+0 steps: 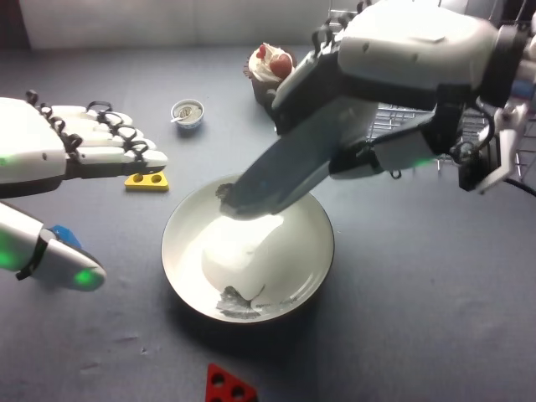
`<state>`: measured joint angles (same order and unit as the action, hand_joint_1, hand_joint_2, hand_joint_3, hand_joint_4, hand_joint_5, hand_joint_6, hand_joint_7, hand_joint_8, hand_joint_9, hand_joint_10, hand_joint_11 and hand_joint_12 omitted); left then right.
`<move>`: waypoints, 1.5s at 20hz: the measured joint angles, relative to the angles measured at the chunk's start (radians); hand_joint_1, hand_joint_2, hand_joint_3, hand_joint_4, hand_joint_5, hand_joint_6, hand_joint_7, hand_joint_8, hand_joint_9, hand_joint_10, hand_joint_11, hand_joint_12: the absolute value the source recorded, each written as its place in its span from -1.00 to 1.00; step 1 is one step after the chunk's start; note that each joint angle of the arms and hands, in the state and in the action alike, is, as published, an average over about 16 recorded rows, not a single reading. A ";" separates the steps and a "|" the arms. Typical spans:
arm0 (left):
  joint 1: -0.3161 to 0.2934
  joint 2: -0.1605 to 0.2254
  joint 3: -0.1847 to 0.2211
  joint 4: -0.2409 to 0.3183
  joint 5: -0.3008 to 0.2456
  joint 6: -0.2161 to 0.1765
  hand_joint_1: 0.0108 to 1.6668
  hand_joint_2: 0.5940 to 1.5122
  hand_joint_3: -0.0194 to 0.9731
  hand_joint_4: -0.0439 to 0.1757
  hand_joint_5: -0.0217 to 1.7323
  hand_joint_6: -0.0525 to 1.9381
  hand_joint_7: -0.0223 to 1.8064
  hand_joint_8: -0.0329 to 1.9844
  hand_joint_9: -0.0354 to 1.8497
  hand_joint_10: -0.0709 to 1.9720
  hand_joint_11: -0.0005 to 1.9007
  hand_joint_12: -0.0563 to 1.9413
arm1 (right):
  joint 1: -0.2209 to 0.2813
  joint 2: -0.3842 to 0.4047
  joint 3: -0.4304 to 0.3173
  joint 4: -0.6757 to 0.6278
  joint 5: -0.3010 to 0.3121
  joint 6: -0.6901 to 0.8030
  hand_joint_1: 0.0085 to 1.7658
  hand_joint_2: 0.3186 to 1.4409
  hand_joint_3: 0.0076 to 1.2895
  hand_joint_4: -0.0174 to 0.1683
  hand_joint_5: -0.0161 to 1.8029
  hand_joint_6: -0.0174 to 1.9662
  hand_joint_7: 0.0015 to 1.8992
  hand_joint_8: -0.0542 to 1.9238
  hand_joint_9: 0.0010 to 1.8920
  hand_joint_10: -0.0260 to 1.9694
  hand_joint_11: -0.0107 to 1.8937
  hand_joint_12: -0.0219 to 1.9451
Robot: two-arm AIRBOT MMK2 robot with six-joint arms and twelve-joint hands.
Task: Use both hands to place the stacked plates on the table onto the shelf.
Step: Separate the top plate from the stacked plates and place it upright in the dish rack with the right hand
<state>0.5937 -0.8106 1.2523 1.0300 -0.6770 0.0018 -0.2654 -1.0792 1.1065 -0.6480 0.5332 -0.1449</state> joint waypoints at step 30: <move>0.030 0.029 0.027 0.074 -0.028 0.000 -0.86 -0.18 -0.97 -0.60 -0.95 -0.94 -0.93 -0.95 -0.92 -0.92 -0.97 -0.94 | 0.207 0.052 0.271 0.149 -0.204 0.717 0.68 0.12 -0.99 -0.90 -0.01 0.05 0.11 -0.32 0.14 -0.20 0.01 0.44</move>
<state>0.6232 -0.7816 1.2791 1.1039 -0.7052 0.0015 -0.0581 -1.0275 1.3776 -0.4989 0.3288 0.5725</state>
